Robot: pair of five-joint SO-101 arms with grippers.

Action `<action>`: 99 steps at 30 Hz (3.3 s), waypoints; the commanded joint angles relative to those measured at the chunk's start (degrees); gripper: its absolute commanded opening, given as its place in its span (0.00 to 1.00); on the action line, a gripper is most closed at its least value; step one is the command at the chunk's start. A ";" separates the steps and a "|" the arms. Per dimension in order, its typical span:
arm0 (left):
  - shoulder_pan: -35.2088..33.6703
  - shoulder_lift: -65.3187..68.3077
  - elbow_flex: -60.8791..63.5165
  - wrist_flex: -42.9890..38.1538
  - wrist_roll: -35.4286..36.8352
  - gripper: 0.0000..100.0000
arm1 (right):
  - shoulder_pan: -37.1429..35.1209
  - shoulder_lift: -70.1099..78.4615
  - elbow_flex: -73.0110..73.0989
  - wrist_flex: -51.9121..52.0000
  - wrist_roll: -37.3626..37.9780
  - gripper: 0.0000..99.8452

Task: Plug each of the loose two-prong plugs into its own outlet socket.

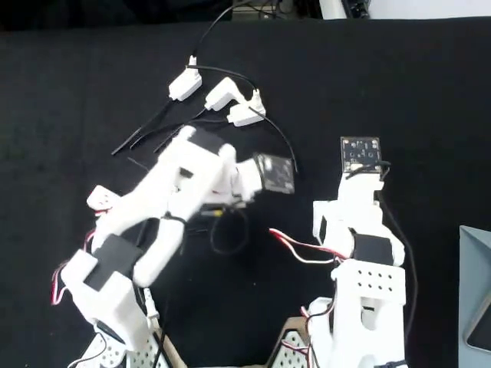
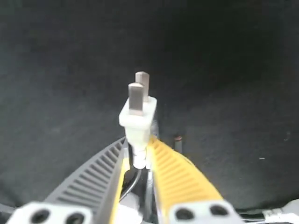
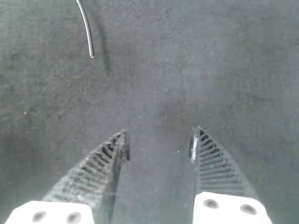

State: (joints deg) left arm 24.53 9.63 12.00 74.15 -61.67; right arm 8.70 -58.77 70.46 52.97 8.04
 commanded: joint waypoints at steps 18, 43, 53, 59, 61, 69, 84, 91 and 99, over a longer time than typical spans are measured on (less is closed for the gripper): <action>-11.56 -5.45 -18.77 12.84 25.23 0.15 | -0.35 -0.75 -2.59 2.73 0.79 0.22; -43.47 -58.20 34.95 -5.98 58.20 0.12 | -34.90 6.46 -19.91 28.48 17.05 0.22; -48.75 -72.79 51.12 -15.03 58.20 0.12 | -40.18 27.03 -34.33 27.96 21.19 0.22; -49.01 -73.41 54.64 -17.85 58.11 0.12 | -42.99 37.76 -40.13 27.96 22.95 0.22; -49.01 -73.49 54.64 -17.67 58.11 0.12 | -43.87 41.54 -41.89 27.96 22.95 0.22; -49.01 -73.41 54.73 -17.58 58.11 0.12 | -47.30 52.70 -48.84 27.60 22.95 0.22; -49.01 -73.93 55.87 -17.76 58.02 0.12 | -47.12 69.67 -57.98 27.60 22.95 0.22; -49.01 -73.93 55.96 -17.76 57.93 0.12 | -46.07 73.19 -57.63 23.82 22.95 0.18; -49.10 -73.93 55.96 -17.76 57.93 0.12 | -45.19 73.63 -57.71 23.65 22.95 0.10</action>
State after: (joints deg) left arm -23.91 -63.52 68.26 57.45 -3.91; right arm -37.19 15.25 15.25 76.97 30.55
